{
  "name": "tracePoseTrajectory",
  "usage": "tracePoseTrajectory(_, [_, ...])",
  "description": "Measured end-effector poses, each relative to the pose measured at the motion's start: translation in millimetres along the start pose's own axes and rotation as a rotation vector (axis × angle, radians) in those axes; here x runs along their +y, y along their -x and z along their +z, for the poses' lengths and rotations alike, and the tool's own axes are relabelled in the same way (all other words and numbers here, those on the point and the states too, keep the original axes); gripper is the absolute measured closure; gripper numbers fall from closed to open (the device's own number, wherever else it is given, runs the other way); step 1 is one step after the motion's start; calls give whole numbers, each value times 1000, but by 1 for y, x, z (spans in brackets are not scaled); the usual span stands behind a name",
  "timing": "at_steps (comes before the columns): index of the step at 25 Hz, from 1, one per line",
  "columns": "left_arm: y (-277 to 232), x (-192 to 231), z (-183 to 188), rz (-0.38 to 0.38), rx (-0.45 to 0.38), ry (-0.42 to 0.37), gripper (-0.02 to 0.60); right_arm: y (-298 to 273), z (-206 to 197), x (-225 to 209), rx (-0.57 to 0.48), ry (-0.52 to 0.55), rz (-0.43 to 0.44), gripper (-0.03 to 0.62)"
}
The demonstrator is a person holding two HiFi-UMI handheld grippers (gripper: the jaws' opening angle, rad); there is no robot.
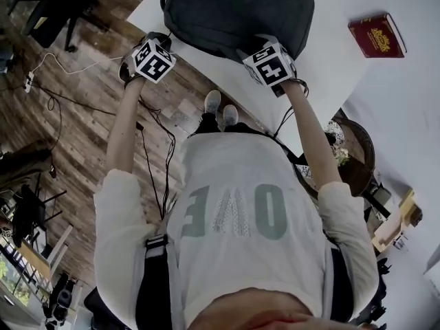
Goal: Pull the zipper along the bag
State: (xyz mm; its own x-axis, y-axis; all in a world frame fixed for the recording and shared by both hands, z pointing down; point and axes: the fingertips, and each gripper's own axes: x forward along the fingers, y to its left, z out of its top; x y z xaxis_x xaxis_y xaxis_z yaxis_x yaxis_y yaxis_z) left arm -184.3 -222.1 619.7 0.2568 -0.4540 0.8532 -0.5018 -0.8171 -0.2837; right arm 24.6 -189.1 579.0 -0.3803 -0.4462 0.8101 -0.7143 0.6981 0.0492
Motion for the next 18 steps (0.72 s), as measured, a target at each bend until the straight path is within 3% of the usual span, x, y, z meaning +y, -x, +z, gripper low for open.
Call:
tracePoseTrajectory(3, [0,-15,3,10,28,-67,554,-5,-3,-5,34,-19,0,361])
tracePoseTrajectory(11, [5,-80,23,-39,39,-144,553,-7,-3,-4,38,-14,-8,364])
tracePoseTrajectory(15, [9,-102,37,-61,28,-128,552,-7,-3,-3,32,-16,1,364])
tracePoseTrajectory(18, [17,-153,64,-200,-2,-306,558,-7,-2,-5,36,-13,6,364])
